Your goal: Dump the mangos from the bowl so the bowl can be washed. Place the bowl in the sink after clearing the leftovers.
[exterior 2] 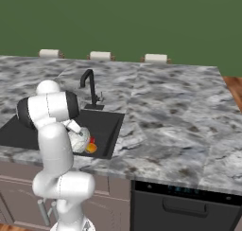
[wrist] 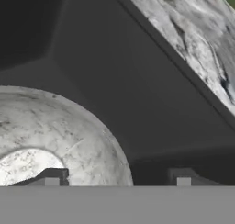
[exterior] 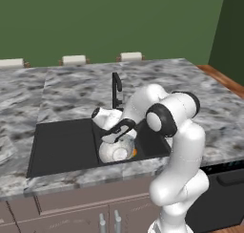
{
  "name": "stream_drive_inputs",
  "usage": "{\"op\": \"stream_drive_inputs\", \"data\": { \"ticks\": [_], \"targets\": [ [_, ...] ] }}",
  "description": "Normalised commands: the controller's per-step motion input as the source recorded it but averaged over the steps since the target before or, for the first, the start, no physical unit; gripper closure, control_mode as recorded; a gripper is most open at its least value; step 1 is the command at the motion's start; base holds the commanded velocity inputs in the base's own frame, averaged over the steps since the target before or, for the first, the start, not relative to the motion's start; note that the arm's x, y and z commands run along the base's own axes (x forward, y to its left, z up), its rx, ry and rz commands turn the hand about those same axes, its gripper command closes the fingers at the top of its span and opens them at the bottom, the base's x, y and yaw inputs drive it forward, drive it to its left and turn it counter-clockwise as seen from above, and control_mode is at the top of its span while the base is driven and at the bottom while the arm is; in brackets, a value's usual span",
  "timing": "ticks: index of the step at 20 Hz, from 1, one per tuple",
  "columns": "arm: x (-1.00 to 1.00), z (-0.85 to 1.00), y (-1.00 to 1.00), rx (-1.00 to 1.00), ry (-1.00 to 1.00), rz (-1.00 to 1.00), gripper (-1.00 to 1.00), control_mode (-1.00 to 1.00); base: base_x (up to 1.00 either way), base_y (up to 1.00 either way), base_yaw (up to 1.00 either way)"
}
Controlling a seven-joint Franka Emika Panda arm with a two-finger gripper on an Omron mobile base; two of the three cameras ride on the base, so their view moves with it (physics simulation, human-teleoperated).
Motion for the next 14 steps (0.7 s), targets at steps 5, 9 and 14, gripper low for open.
{"op": "stream_drive_inputs", "data": {
  "ticks": [5,9,14],
  "targets": [
    [-0.95,1.0,-0.12,0.0,-0.23,-0.09,-1.0,-1.0,0.0,0.0,0.0],
    [-1.0,1.0,-0.08,0.0,-0.29,-0.02,-1.0,-1.0,0.0,0.0,0.0],
    [-1.0,1.0,0.0,0.0,-0.31,0.0,-1.0,-1.0,0.0,0.0,0.0]
  ]
}}
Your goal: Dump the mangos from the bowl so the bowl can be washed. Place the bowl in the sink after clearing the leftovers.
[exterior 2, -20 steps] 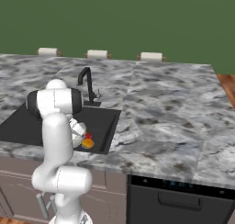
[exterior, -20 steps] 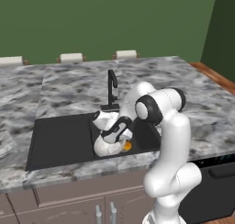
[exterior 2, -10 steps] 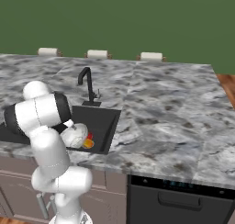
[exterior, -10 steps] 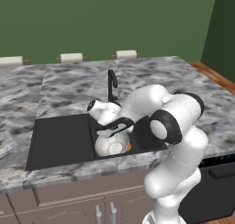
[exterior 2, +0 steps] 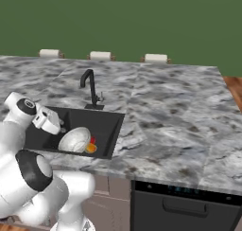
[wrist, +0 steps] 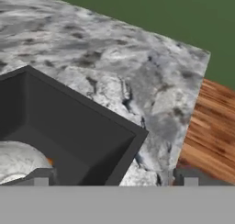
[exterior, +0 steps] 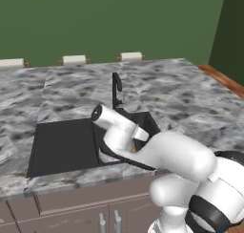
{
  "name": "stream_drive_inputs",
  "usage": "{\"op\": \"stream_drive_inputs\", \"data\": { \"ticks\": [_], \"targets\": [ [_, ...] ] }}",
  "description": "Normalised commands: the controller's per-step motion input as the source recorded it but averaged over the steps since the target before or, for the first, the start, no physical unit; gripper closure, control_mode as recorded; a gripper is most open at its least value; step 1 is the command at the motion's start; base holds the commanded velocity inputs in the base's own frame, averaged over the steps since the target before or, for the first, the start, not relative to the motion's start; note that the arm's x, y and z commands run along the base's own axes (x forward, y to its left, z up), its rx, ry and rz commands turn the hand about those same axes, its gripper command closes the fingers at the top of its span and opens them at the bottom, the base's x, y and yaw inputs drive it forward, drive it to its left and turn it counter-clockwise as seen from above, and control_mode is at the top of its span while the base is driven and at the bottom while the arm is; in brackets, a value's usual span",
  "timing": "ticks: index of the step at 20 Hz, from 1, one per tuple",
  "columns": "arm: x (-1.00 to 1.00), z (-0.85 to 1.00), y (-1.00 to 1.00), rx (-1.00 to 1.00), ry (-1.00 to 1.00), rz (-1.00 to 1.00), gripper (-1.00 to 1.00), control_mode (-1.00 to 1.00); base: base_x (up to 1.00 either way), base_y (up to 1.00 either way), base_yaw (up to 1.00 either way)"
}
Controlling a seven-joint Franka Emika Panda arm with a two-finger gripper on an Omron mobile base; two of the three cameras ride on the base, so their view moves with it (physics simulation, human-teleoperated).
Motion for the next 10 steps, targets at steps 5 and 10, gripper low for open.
{"op": "stream_drive_inputs", "data": {
  "ticks": [5,10],
  "targets": [
    [-1.0,1.0,0.0,0.0,-0.29,0.0,-1.0,-1.0,0.0,0.0,0.0],
    [-0.97,1.0,0.0,-0.01,-0.28,0.0,-1.0,-1.0,0.0,0.0,0.0]
  ]
}}
